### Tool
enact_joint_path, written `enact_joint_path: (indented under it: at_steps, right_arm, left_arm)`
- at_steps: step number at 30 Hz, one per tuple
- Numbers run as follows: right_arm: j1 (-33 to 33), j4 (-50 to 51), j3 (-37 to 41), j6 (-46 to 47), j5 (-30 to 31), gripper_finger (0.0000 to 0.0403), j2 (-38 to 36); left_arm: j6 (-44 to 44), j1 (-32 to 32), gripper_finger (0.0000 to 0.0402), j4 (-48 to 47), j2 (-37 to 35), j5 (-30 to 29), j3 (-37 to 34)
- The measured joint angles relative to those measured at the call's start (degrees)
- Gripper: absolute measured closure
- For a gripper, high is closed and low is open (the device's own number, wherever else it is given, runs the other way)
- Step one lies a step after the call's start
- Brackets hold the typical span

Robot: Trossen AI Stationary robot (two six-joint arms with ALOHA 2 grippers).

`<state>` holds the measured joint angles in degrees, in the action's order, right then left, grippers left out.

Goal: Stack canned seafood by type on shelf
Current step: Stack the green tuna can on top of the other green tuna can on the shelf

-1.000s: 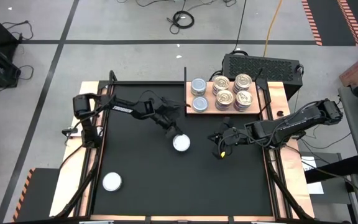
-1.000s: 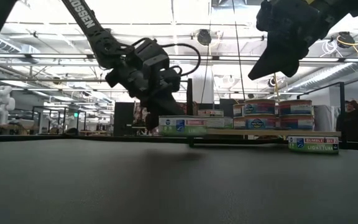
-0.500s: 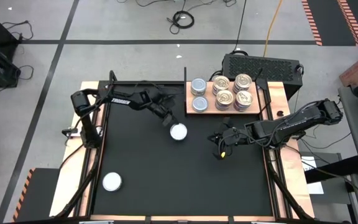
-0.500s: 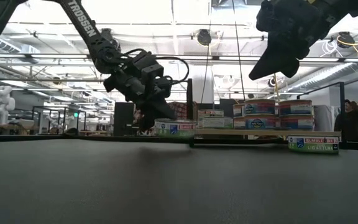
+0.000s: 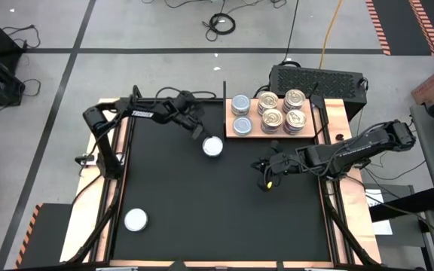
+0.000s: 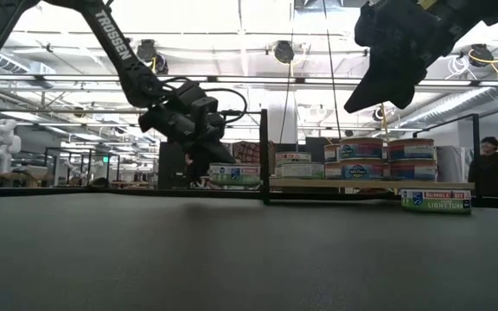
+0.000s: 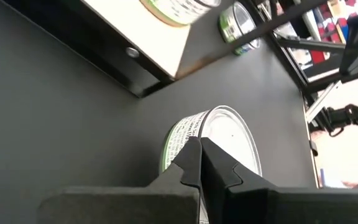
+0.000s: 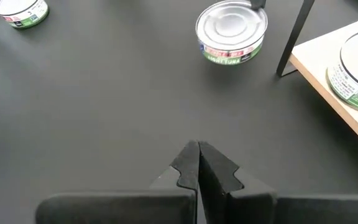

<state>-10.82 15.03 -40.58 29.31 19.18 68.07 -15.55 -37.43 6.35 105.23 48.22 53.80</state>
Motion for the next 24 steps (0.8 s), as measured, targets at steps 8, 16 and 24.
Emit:
enact_joint_path:
  at_steps: [8,16,24]
  right_arm:
    - [0.0,0.0,0.0,-0.1,0.0,0.0403,0.0]
    - [2.3,-0.2,0.0,-0.2,0.1,0.0403,0.0]
    - [3.8,-0.1,0.0,-0.9,0.0,0.0403,0.0]
  left_arm:
    - [-0.2,-2.7,0.0402,0.2,0.0,1.3,0.0]
    - [-0.6,-4.6,0.0402,1.3,-1.6,2.4,0.0]
    - [-4.9,-4.5,0.0402,6.3,-5.3,-1.6,0.1]
